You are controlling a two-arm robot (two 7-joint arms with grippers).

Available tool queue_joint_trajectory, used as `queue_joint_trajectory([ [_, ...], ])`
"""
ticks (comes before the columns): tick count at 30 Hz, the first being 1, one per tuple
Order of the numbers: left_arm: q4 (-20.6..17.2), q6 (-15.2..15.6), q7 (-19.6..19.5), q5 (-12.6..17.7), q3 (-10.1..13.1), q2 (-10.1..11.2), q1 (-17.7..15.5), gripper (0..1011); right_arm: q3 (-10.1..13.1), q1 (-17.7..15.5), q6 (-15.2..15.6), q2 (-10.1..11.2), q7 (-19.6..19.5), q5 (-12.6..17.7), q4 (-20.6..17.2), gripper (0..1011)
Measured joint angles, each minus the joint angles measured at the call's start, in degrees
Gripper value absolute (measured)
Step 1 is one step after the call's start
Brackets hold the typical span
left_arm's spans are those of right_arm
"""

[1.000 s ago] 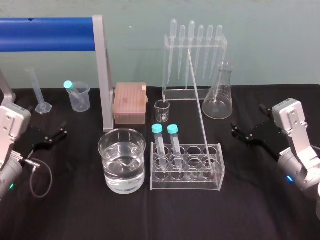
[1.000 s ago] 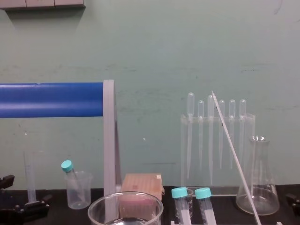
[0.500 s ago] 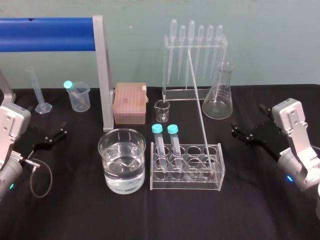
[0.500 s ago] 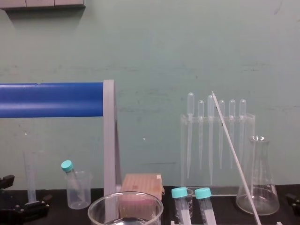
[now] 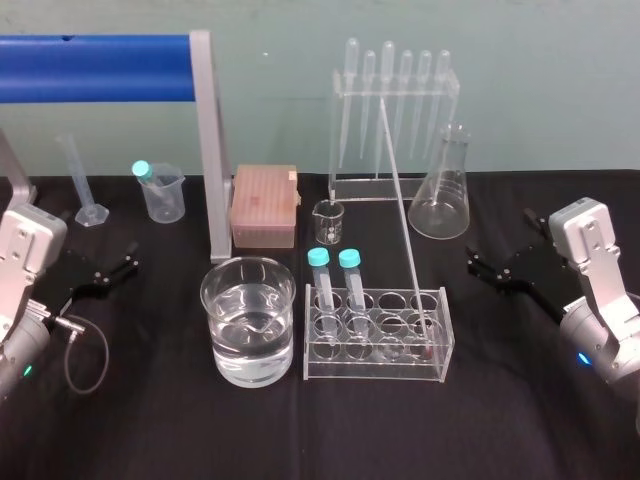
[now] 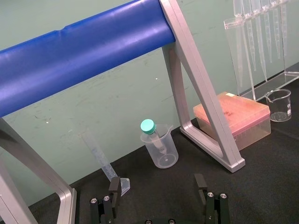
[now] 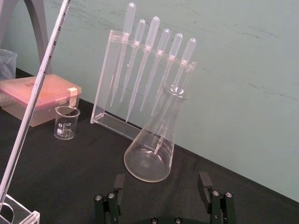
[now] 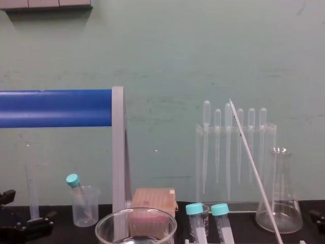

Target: Hold the thermometer with one hand and immerse one end into the beaker, then reinsert it into the test tube rack.

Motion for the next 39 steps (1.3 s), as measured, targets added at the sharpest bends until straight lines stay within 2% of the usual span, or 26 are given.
queue_joint_trajectory([
  [39,0.0,0.0,0.0,0.0,0.0,0.0,0.0,1008,0.0,0.0,0.0,0.0,0.0,0.0,0.0,1003],
])
